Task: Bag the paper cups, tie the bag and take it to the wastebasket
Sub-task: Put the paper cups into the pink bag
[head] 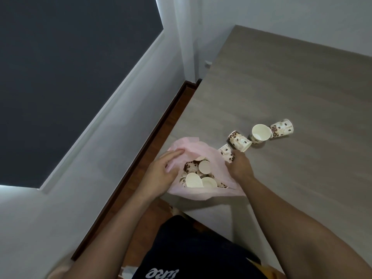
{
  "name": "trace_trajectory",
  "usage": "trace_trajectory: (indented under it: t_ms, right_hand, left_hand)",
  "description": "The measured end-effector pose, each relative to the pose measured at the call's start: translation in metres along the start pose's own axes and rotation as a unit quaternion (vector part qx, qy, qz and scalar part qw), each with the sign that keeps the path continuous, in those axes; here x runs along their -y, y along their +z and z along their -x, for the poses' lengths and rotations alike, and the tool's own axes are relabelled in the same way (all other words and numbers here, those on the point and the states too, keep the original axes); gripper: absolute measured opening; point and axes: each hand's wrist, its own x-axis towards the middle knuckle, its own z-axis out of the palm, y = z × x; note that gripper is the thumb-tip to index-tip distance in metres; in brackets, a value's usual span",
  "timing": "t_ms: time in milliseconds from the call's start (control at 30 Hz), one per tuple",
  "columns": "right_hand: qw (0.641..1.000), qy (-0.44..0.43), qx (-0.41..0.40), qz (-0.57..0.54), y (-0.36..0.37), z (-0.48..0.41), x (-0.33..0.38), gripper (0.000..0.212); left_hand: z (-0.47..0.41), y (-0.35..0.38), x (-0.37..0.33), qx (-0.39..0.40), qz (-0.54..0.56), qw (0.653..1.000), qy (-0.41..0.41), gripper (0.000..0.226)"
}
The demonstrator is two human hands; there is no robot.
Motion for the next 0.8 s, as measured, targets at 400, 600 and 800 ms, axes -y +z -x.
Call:
trace_trajectory:
  t_ms: [400, 600, 800]
  right_hand:
    - [0.989, 0.063, -0.029, -0.133, 0.005, 0.013, 0.008, 0.068]
    - [0.803, 0.083, 0.132, -0.575, -0.05, 0.047, 0.049, 0.045]
    - [0.736, -0.006, 0.339, -0.586, -0.069, 0.095, 0.058, 0.04]
  left_hand:
    - [-0.01, -0.024, -0.002, 0.052, 0.017, 0.998, -0.014, 0.08]
    - [-0.034, -0.024, -0.025, 0.13, 0.047, 0.99, -0.014, 0.083]
    - [-0.064, -0.024, -0.043, 0.185, 0.059, 0.981, 0.004, 0.082]
